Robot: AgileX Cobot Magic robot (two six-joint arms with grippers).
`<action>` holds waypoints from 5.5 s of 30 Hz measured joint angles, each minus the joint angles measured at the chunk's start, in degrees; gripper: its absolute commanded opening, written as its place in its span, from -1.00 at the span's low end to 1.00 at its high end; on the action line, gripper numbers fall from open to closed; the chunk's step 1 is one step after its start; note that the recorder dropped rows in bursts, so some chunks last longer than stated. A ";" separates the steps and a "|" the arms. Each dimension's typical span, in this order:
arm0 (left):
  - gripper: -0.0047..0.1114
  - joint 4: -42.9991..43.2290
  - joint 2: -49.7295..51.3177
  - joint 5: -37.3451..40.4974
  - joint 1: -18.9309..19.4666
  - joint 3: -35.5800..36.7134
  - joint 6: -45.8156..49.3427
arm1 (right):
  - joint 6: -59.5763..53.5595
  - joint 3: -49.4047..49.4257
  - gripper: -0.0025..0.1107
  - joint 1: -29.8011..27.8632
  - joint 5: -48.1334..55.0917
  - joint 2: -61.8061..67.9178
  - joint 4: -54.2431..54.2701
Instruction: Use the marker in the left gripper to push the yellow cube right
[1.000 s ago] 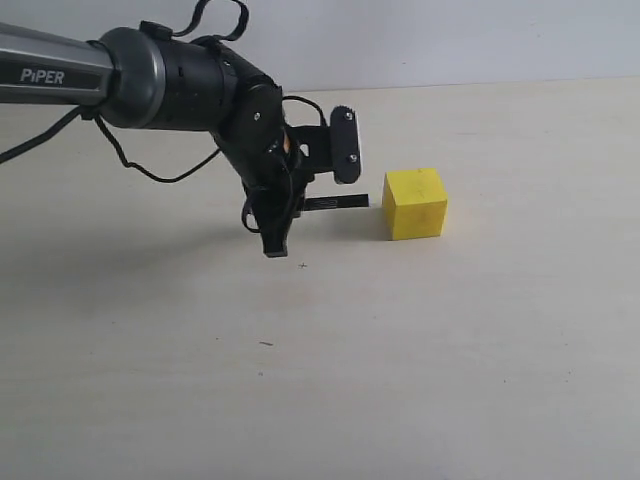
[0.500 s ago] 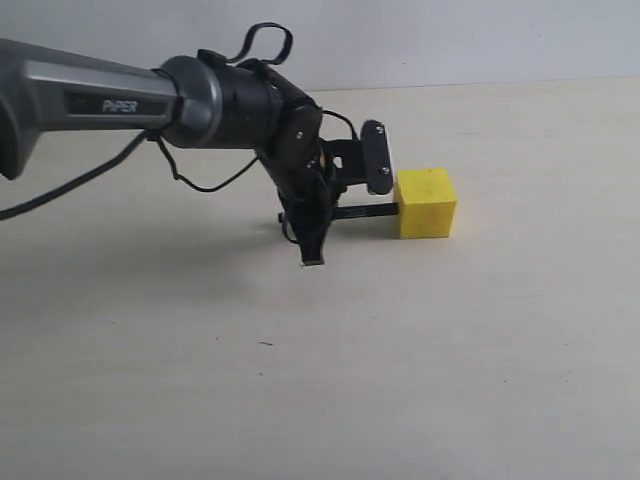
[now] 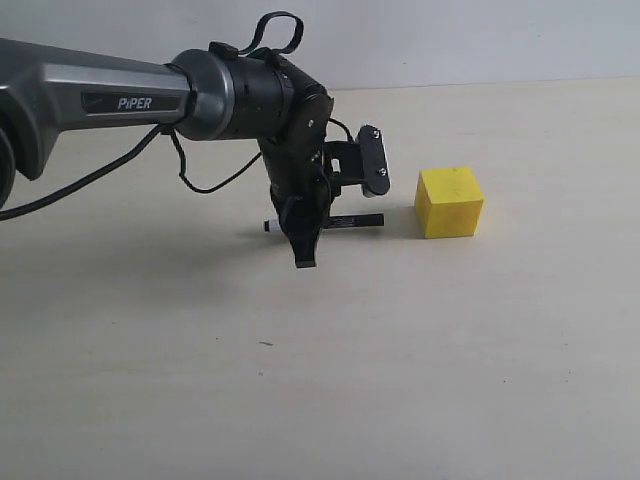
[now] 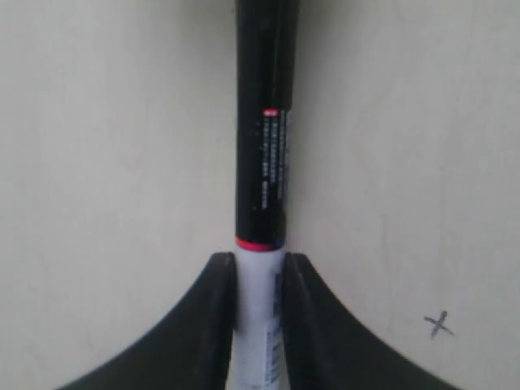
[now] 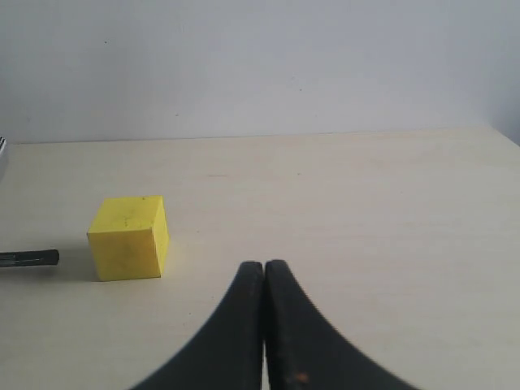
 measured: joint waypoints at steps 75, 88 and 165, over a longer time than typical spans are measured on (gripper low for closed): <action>-0.92 -34.26 -23.18 -3.88 11.08 23.60 -53.21 | 0.00 0.00 -0.96 0.00 0.00 0.00 0.00; -0.92 -15.02 -14.61 5.22 2.44 12.81 -76.89 | 0.00 0.00 -0.96 0.00 0.00 0.00 0.00; -0.92 -16.46 -60.19 -48.95 6.77 59.57 -57.18 | 0.00 0.00 -0.96 0.00 0.10 0.00 0.00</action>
